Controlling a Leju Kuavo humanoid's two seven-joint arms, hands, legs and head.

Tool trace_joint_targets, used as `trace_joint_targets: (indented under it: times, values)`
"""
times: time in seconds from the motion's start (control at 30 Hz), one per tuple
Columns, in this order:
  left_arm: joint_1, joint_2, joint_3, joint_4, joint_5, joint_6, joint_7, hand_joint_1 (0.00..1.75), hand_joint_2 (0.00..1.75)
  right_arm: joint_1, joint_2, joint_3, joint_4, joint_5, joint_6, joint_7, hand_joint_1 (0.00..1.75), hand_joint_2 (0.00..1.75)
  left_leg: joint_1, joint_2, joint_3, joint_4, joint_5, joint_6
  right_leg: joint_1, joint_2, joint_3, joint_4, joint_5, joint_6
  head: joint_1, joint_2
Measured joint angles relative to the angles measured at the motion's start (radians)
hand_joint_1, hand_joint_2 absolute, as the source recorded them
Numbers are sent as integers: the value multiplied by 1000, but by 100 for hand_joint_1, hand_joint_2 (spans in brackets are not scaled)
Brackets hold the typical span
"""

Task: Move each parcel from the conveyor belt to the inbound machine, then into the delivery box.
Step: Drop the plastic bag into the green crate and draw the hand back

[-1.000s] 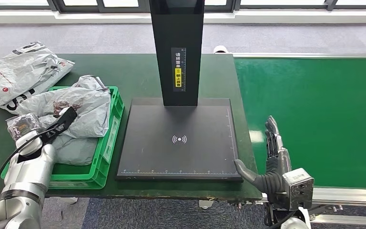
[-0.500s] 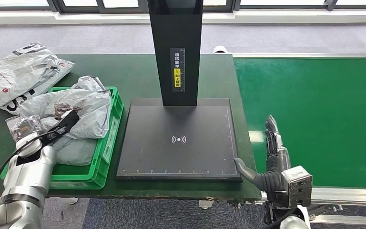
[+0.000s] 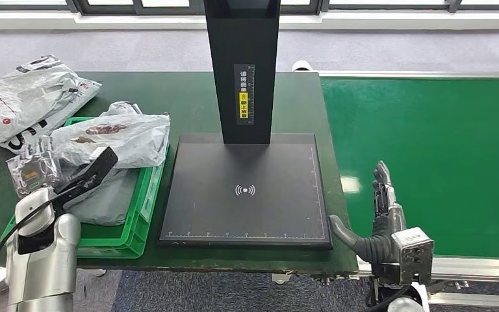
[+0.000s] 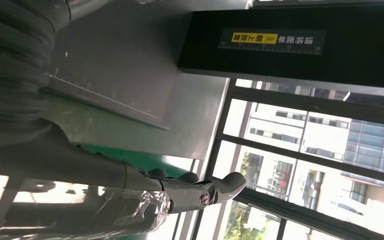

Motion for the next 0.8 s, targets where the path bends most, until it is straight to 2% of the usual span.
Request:
trace_joint_targets:
  times: [0.27, 0.8]
  values:
    - [61, -8, -26, -140, -3, 28, 65, 0, 0, 18, 0, -2, 0, -1, -3, -2, 0, 175, 0, 0, -1, 0, 0, 0, 0, 0, -1, 0, -1, 0, 0, 0]
    - [159, -9, -32, -265, -3, 7, 92, 0, 0, 23, 0, -2, 0, -3, -1, -4, 0, 175, 0, 0, -1, 0, 0, 0, 0, 0, -1, 0, -1, 0, 0, 0]
